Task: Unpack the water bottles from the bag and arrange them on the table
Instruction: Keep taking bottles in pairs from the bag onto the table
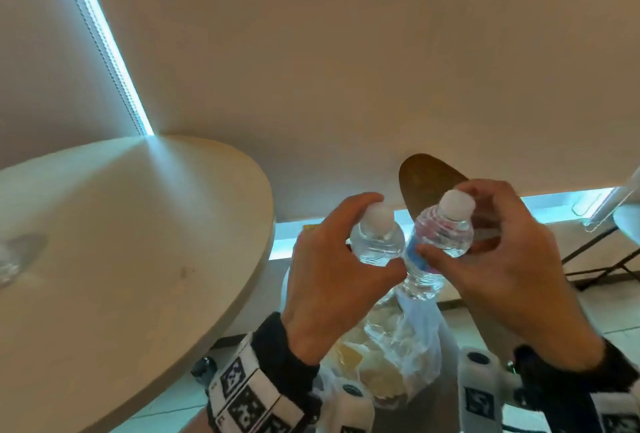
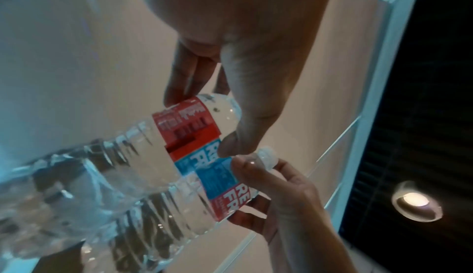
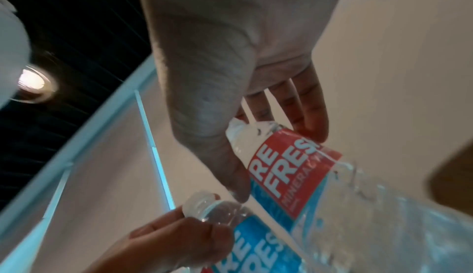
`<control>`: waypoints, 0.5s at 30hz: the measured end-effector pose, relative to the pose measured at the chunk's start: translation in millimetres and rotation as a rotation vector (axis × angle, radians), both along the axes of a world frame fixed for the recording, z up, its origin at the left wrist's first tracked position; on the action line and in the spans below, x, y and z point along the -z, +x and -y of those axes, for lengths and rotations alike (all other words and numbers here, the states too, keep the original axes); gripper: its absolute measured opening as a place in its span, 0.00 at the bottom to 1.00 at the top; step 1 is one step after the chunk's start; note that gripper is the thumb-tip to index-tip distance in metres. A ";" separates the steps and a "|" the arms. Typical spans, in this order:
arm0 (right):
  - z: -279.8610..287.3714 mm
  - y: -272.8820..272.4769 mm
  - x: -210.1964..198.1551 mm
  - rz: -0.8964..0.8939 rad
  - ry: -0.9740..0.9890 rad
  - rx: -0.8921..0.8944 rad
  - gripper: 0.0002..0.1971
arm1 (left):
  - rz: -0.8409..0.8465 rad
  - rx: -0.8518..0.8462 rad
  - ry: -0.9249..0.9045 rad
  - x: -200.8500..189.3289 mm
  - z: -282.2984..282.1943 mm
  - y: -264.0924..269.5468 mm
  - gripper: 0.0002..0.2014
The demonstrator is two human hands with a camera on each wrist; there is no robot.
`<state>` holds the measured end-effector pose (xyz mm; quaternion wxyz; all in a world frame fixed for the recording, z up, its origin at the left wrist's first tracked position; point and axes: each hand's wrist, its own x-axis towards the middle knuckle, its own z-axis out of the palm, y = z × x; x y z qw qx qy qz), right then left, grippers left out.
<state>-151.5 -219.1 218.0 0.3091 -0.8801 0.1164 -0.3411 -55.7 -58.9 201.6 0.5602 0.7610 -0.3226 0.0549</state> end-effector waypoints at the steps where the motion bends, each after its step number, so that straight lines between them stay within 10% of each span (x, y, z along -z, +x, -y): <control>1: -3.4 2.2 -16.9 0.022 -0.007 -0.031 0.35 | 0.016 -0.013 -0.025 -15.0 -8.4 -2.0 0.33; 15: -112.0 115.6 -114.1 0.162 -0.062 -0.536 0.34 | 0.122 -0.372 -0.024 -109.6 -165.4 23.0 0.43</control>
